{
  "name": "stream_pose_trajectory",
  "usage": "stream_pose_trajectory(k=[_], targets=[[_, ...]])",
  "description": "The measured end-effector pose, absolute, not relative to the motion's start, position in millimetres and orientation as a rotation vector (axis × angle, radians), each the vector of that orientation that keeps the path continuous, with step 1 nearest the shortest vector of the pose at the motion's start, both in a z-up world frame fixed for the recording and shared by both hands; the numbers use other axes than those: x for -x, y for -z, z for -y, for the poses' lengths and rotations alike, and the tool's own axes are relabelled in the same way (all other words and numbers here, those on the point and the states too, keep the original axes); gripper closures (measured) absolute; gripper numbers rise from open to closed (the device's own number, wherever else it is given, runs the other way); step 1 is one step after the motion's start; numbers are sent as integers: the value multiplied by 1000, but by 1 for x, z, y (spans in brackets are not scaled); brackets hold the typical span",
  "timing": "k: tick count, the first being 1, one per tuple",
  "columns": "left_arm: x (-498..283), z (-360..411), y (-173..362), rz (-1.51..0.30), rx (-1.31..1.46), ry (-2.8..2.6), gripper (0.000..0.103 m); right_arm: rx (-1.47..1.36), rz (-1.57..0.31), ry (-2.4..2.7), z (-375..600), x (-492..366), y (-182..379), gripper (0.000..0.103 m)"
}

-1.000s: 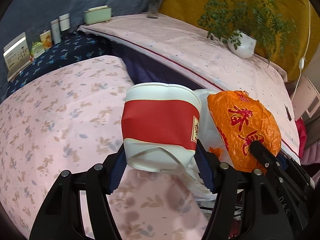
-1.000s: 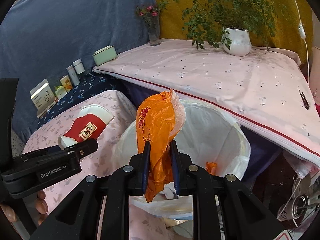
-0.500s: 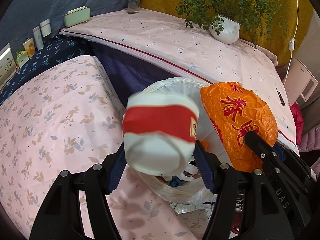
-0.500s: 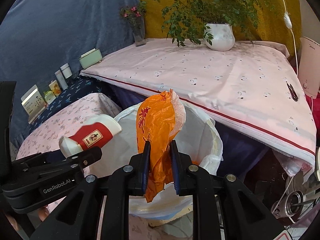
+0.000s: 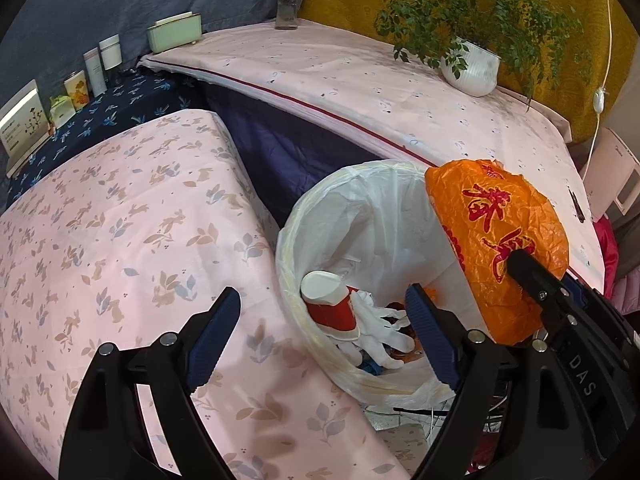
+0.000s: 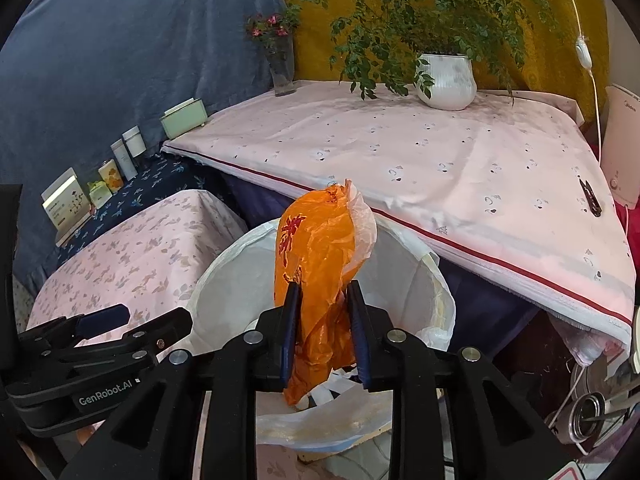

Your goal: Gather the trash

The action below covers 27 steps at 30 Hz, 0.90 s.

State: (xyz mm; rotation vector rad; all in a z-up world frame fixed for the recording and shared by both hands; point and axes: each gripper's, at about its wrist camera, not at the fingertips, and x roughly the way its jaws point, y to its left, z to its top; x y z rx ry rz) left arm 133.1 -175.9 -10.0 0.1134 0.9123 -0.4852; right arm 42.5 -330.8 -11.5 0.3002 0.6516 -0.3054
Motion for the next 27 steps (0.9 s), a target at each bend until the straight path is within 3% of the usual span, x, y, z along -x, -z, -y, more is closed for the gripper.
stream_pose_trajectory(k=[2, 7, 13, 27], targets=[[-134, 171, 11, -915, -109, 477, 23, -292, -648, 305, 329, -45, 11, 65], [-135, 159, 13, -911, -94, 450, 18, -277, -641, 300, 323, -49, 8, 54], [-134, 146, 14, -910, -76, 431, 18, -270, -636, 294, 317, -49, 4, 50], [-115, 111, 17, -892, -91, 346, 13, -209, -657, 269, 289, -27, -2, 29]])
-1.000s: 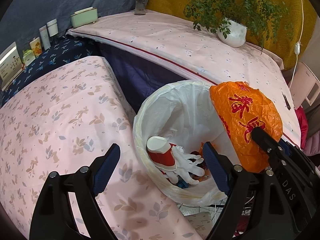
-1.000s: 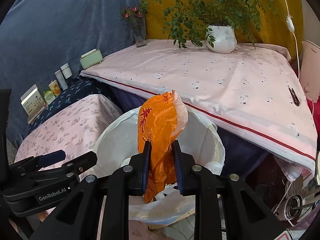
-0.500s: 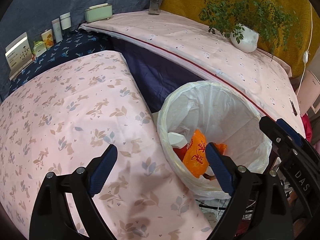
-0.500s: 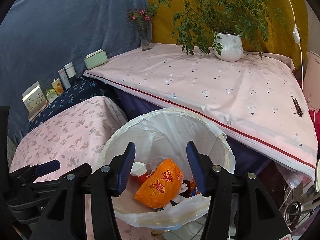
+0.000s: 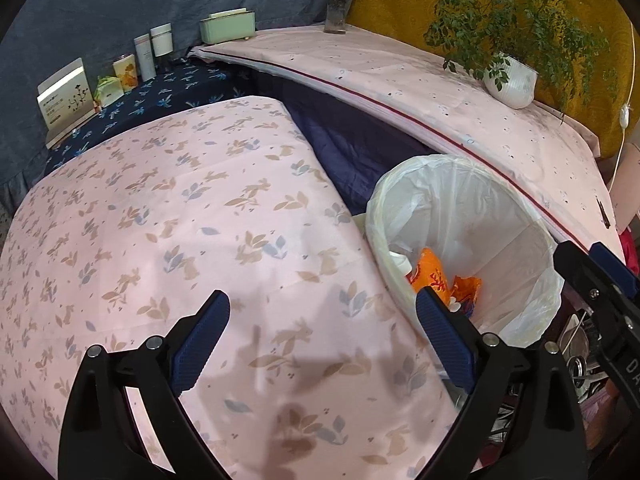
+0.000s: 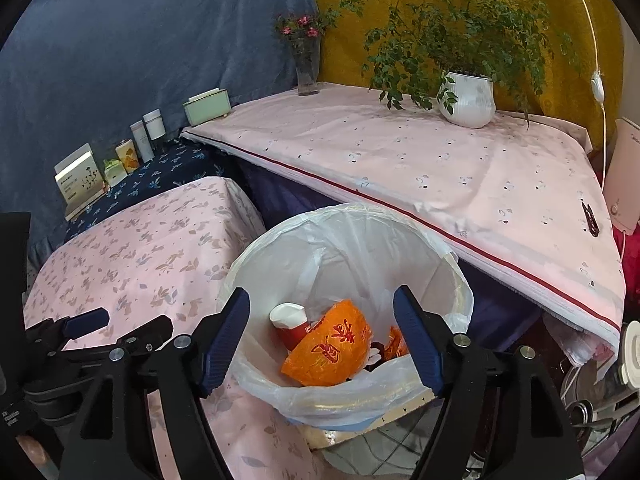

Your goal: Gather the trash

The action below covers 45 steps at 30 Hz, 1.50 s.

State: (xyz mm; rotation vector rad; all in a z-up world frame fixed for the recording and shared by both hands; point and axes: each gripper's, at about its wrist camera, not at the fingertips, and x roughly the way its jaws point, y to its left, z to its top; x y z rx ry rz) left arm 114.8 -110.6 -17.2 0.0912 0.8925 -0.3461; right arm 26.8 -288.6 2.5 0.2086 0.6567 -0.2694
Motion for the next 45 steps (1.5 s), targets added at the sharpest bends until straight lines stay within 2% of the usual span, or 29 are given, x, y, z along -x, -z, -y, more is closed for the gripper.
stream_pose_trajectory(k=[5, 12, 18, 19, 45], targets=[[-107, 98, 21, -903, -85, 325, 12, -200, -668, 261, 281, -18, -2, 20], [-95, 83, 21, -898, -79, 283, 11, -193, -691, 262, 275, -5, 3, 18], [-83, 74, 21, -890, -75, 250, 9, -168, -697, 273, 271, 5, 8, 12], [-82, 72, 22, -891, -72, 246, 8, -158, -696, 275, 270, 7, 8, 6], [-41, 73, 13, -869, -88, 224, 8, -74, -713, 289, 259, 36, 13, 7]])
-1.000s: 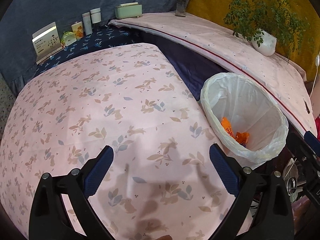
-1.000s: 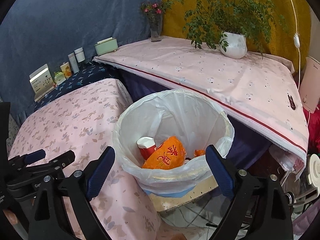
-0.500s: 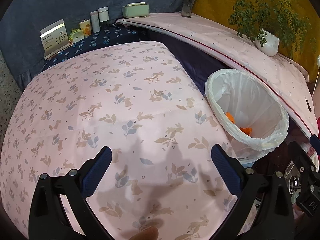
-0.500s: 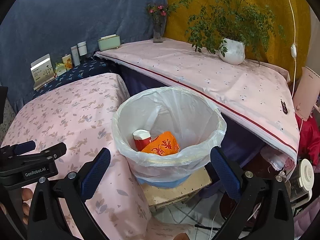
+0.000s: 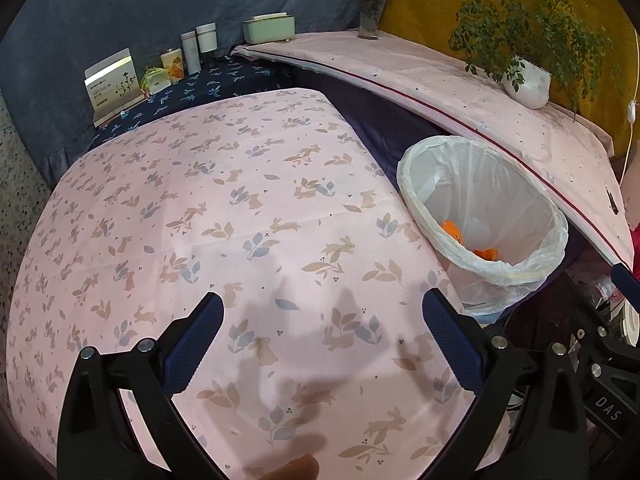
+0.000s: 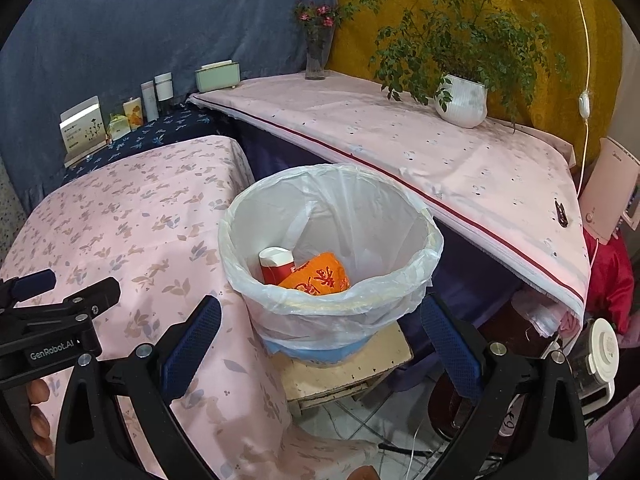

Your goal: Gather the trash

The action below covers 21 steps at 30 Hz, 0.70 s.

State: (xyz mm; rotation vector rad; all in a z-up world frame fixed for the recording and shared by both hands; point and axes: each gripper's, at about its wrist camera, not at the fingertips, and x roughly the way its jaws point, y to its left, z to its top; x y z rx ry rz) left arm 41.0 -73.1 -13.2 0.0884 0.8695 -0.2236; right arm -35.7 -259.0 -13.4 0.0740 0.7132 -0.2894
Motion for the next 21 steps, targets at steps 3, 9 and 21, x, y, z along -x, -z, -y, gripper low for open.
stream_pose_trajectory(k=[3, 9, 21], targets=[[-41, 70, 14, -882, -76, 218, 8, -76, -715, 289, 259, 36, 12, 7], [-40, 63, 15, -885, -65, 196, 8, -66, -728, 276, 254, 37, 14, 7], [-41, 60, 15, -887, -60, 185, 8, -60, -739, 272, 251, 37, 20, 7]])
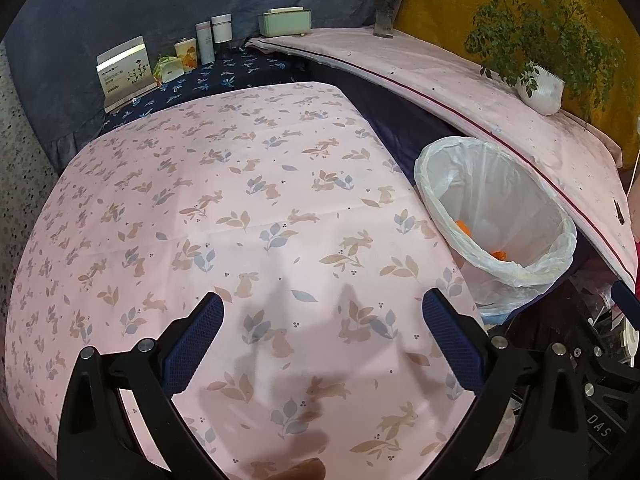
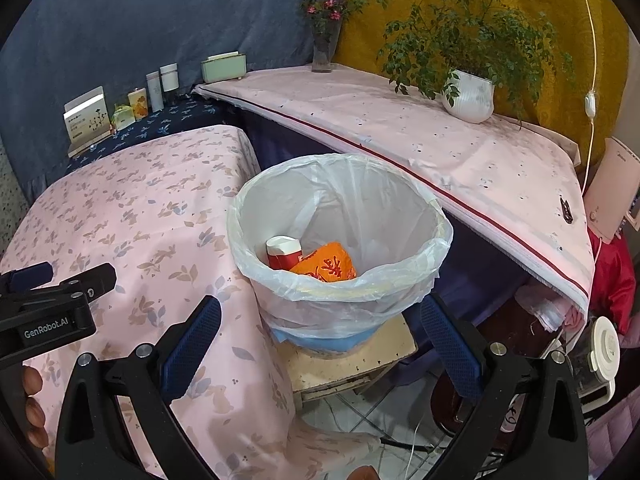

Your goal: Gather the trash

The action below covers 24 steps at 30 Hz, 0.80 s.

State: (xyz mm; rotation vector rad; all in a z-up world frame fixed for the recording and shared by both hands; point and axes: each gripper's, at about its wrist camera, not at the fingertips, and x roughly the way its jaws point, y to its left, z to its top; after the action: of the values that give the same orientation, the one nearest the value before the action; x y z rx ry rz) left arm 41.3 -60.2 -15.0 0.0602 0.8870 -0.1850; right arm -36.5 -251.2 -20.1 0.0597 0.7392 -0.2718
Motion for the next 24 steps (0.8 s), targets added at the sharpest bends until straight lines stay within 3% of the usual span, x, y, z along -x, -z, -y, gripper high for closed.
stream_pose_trajectory(k=[24], targets=[[-40, 67, 19, -876, -79, 188, 8, -67, -757, 267, 253, 37, 30, 7]])
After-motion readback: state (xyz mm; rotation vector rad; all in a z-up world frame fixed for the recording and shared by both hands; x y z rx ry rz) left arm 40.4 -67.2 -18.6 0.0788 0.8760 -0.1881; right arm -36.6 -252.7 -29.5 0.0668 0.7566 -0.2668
